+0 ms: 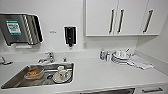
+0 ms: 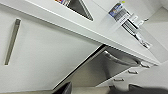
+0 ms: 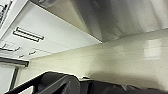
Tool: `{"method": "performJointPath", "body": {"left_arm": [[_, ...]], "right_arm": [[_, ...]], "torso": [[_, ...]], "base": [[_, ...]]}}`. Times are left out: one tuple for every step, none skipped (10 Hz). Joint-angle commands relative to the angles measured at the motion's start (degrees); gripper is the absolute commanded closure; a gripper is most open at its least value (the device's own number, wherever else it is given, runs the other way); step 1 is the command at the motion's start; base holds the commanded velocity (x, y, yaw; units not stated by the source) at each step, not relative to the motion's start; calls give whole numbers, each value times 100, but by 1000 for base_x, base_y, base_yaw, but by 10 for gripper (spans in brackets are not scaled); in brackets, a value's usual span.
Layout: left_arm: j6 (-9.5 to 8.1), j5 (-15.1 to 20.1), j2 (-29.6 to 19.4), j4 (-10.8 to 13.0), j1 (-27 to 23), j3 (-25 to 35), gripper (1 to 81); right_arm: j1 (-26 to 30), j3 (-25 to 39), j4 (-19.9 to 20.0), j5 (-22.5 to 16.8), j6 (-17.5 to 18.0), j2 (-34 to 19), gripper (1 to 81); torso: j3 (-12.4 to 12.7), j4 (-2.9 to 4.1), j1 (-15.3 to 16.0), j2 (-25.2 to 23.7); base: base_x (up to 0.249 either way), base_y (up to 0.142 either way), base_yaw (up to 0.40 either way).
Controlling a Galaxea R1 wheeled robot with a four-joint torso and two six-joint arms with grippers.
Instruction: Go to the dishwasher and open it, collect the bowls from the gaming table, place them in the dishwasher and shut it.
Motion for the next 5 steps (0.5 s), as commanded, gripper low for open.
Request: {"method": "performJointPath", "body": {"left_arm": [[-1214,670,-623,1235,-896,323,10],[-1276,679,-676,1491,-896,438,10],[-1276,679,-746,1631,-896,534,10],[-1285,636,-816,1841,-896,613,10],[-1285,592,-869,1922,-896,667,10]], "right_arm": [[533,182,129,-262,101,-265,10],[603,208,138,-288,163,-265,10],[699,252,138,-288,268,-265,10],[787,304,146,-288,399,-265,10],[901,383,146,-288,540,-265,10]], "torso": [[-538,0,369,-573],[-626,0,496,-769],[-380,0,622,-966],[-474,0,319,-492],[-523,0,406,-625]], "base": [[0,0,0],[0,0,0],[0,0,0],[0,0,0],[0,0,0]]}}
